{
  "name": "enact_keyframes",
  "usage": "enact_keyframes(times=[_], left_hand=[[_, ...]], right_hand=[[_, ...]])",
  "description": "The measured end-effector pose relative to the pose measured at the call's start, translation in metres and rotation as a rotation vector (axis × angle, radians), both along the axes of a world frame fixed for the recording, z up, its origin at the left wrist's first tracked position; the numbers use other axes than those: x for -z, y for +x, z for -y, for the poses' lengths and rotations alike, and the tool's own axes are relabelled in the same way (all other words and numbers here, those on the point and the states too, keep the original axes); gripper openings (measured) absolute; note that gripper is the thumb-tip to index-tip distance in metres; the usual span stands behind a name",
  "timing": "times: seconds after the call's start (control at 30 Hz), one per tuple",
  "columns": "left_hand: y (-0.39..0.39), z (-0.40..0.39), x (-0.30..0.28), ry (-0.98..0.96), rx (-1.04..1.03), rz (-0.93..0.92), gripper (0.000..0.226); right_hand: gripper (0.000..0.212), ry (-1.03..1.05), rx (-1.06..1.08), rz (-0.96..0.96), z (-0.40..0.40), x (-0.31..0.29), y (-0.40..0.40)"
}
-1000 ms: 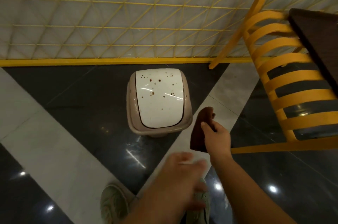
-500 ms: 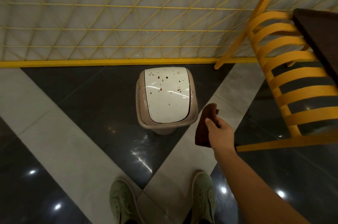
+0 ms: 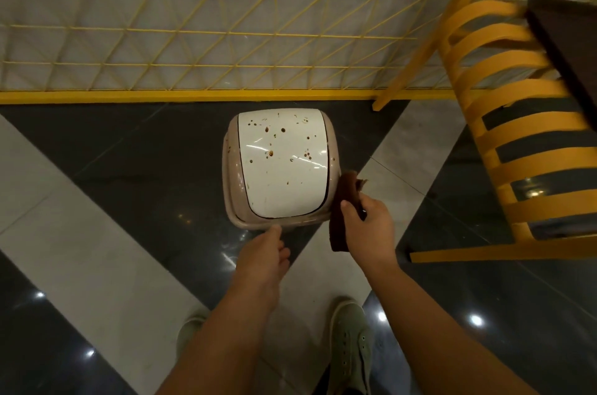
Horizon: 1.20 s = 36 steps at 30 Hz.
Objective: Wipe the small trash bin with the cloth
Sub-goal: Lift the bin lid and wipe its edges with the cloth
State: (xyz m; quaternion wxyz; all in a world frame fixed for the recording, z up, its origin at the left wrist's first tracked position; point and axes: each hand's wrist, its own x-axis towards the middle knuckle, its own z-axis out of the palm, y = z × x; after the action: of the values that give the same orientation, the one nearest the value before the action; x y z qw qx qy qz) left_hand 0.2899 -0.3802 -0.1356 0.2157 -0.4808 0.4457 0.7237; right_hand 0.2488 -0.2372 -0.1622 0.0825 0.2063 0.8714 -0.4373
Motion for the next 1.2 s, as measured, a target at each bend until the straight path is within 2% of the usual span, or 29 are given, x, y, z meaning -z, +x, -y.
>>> enact_keyframes(times=[0.17,0.27,0.33,0.43,0.63,0.93,1.03,1.13,1.2], left_hand=[[-0.012,-0.007,0.024,0.039,-0.199,-0.04,0.05],[-0.018,-0.011,0.03,0.058,-0.246,-0.073,0.043],[-0.019,-0.015,0.038,0.017,-0.29,-0.085,0.039],[-0.021,-0.017,0.048,-0.049,-0.344,-0.109,0.044],[-0.022,-0.017,0.043,-0.062,-0.35,-0.155,0.052],[-0.023,-0.019,0.045,-0.054,-0.379,-0.139,0.052],[-0.022,-0.017,0.042,-0.042,-0.366,-0.165,0.051],[-0.024,-0.015,0.043,-0.072,-0.318,-0.179,0.046],[-0.025,-0.01,0.046,-0.081,-0.297,-0.175,0.047]], right_hand=[[0.026,0.041,-0.034,-0.015,-0.001,0.007,0.001],[0.028,0.063,-0.034,-0.04,0.001,0.007,-0.002],[0.023,0.082,-0.063,-0.069,0.002,0.009,-0.001],[0.013,0.129,-0.155,-0.087,0.003,0.012,0.01],[0.019,0.115,-0.053,-0.069,0.003,0.01,-0.028],[0.012,0.185,-0.271,-0.086,-0.008,0.011,-0.006],[0.013,0.139,-0.203,-0.071,-0.005,0.004,-0.041],[0.019,0.149,-0.17,-0.2,0.003,-0.001,-0.056],[0.022,0.213,-0.288,-0.307,0.0,0.004,-0.036]])
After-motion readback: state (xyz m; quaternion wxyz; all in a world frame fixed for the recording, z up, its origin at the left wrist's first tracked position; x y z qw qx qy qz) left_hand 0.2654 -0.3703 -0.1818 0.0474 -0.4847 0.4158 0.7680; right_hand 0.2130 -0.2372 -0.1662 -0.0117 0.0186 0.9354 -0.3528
